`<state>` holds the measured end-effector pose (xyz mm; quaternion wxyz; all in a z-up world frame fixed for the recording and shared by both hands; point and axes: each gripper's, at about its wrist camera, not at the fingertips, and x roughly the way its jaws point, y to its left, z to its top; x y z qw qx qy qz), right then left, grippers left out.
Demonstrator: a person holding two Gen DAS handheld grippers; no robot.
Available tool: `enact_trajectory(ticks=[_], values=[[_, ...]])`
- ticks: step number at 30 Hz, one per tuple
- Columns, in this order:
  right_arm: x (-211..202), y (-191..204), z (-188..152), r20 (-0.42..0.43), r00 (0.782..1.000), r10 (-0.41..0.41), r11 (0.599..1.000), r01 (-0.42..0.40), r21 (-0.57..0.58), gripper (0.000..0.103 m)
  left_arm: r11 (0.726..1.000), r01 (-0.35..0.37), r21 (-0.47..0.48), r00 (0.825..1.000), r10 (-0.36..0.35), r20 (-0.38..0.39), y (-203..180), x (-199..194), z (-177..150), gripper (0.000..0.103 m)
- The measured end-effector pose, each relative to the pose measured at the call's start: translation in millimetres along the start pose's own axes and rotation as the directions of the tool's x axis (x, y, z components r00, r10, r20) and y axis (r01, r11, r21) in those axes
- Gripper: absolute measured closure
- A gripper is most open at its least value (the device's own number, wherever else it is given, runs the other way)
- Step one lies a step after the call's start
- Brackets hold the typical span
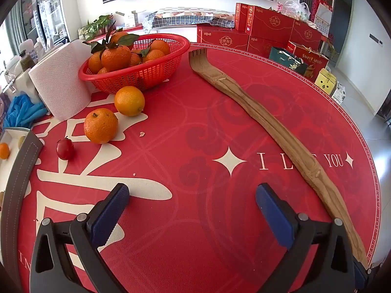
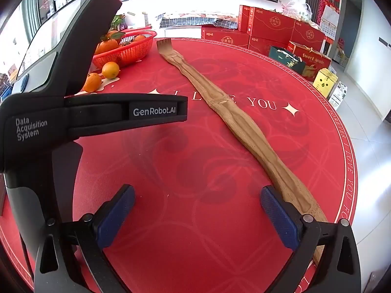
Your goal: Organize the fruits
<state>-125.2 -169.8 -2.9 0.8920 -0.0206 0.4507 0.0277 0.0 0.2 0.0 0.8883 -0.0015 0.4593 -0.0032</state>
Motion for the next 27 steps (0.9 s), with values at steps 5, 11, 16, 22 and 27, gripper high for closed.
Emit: enact_trajectory(ticks=[5, 11, 16, 22, 27], values=[[0.1, 0.2, -0.3, 0.0, 1.0, -0.001, 1.0, 0.001, 0.002, 0.0, 1.0, 0.0, 0.0, 1.0, 0.0, 0.0, 0.0, 0.0, 0.0, 0.0], [-0.1, 0.3, -0.1, 0.0, 1.0, 0.0, 1.0, 0.0, 0.0, 0.0, 1.0, 0.0, 0.0, 1.0, 0.0, 0.0, 0.0, 0.0, 0.0, 0.0], [0.0, -0.5, -1.2, 0.001, 1.0, 0.0, 1.0, 0.0, 0.0, 0.0, 1.0, 0.0, 0.0, 1.0, 0.0, 0.0, 0.0, 0.0, 0.0, 0.0], [-1.1, -2.1, -0.3, 0.0, 1.0, 0.001, 1.0, -0.001, 0.0, 0.0, 1.0, 0.0, 0.0, 1.0, 0.0, 0.0, 0.0, 0.0, 0.0, 0.0], [-1.1, -1.7, -0.3, 0.0, 1.0, 0.0, 1.0, 0.0, 0.0, 0.0, 1.0, 0.0, 0.0, 1.0, 0.0, -0.001, 0.0, 0.0, 0.1, 0.0]])
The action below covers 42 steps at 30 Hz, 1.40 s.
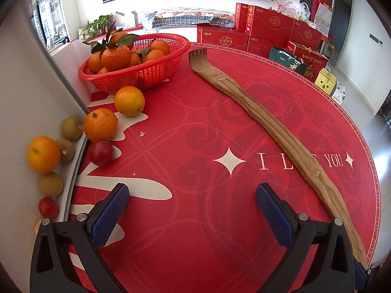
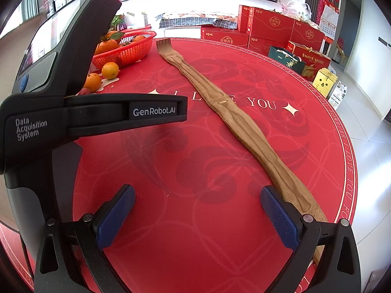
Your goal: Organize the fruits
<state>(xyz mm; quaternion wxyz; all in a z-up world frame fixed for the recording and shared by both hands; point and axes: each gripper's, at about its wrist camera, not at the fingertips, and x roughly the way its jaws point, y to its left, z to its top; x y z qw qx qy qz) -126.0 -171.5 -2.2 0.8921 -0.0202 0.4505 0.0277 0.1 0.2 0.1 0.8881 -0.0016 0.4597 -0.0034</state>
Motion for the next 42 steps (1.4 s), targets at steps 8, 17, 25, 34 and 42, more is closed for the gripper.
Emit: enact_trajectory(ticks=[8, 17, 25, 34, 42], values=[[0.3, 0.2, 0.2, 0.0, 1.0, 0.0, 1.0, 0.0, 0.001, 0.0, 1.0, 0.0, 0.0, 1.0, 0.0, -0.001, -0.5, -1.3, 1.2, 0.0], [-0.5, 1.9, -0.6, -0.001, 1.0, -0.009, 1.0, 0.009, 0.011, 0.0, 1.0, 0.0, 0.0, 1.0, 0.0, -0.001, -0.4, -1.1, 0.9, 0.0], [-0.5, 1.7, -0.4, -0.002, 1.0, -0.009, 1.0, 0.009, 0.012, 0.0, 1.0, 0.0, 0.0, 1.0, 0.0, -0.001, -0.4, -1.2, 0.9, 0.0], [-0.5, 1.6, -0.4, -0.002, 1.0, -0.009, 1.0, 0.009, 0.013, 0.0, 1.0, 0.0, 0.0, 1.0, 0.0, 0.0, -0.4, -1.2, 0.9, 0.0], [-0.8, 1.6, 0.2, -0.001, 1.0, -0.013, 1.0, 0.013, 0.017, 0.0, 1.0, 0.0, 0.0, 1.0, 0.0, 0.0, -0.4, -1.2, 0.9, 0.0]])
